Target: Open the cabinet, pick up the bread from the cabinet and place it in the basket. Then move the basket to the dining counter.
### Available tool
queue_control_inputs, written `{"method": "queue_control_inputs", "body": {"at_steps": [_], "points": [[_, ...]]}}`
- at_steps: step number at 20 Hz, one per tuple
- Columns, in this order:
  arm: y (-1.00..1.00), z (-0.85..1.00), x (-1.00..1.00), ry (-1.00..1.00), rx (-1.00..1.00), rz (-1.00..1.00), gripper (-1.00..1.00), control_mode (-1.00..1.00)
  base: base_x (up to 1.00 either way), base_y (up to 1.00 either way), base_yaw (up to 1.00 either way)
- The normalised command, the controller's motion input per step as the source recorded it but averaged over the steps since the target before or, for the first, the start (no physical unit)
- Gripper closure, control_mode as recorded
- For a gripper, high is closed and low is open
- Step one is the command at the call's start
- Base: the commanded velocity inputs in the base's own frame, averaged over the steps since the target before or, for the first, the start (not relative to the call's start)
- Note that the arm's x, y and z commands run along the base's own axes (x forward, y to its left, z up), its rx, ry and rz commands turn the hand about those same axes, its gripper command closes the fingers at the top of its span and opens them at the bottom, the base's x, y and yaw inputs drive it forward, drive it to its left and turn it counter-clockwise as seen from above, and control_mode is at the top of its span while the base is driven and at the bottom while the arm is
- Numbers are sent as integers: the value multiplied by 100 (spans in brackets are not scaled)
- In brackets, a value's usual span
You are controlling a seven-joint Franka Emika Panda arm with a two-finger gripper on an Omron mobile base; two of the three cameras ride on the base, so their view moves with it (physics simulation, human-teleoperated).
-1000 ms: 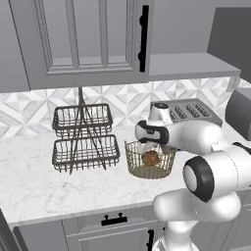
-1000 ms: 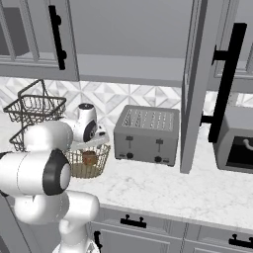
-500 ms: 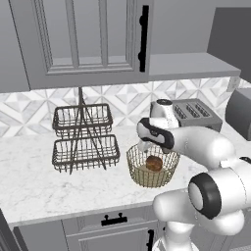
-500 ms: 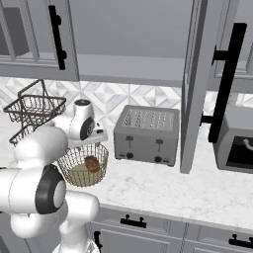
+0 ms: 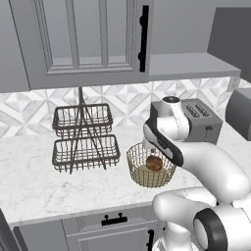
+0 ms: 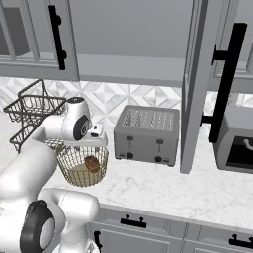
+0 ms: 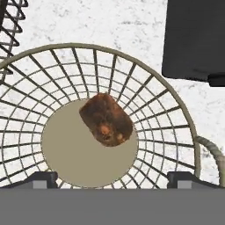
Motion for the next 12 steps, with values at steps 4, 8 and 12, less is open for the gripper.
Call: {"method": "queue_control_inputs", "body": {"at_steps": [4, 8, 12], "points": [[-47, 20, -64, 1, 1, -44, -100, -100, 0, 0, 0], [-43, 13, -45, 4, 7, -46, -100, -100, 0, 0, 0], [-8, 3, -4, 4, 10, -20, -100, -100, 0, 0, 0]]}}
